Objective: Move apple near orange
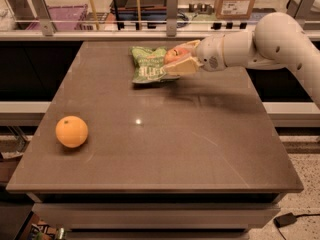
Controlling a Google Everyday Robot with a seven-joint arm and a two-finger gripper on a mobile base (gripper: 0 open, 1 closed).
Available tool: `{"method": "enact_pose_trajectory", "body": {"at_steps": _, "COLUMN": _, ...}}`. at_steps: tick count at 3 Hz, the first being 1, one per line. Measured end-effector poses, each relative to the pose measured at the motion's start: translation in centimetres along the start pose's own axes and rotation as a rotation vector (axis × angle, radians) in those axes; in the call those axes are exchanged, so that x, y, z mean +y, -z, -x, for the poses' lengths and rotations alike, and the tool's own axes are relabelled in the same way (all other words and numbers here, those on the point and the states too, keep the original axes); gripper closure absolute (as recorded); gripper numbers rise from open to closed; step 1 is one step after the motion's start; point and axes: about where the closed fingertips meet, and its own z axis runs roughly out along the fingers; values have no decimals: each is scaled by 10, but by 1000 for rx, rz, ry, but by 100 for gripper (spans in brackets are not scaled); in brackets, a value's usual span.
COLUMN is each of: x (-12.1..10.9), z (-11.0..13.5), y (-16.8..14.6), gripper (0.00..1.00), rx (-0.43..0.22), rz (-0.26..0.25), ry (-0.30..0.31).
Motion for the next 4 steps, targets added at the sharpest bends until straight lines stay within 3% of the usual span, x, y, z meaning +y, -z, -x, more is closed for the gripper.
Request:
{"method": "enact_pose_trajectory", "body": {"at_steps": 2, "x": 73, "z": -3, "y": -16, "gripper": 100, "rx": 33, "rz": 37, "ry": 37}}
{"method": "enact_pose_trajectory", "body": {"at_steps": 4, "x": 132, "z": 2, "y": -29, "gripper": 100, "rx": 21, "rz": 62, "ry": 64}}
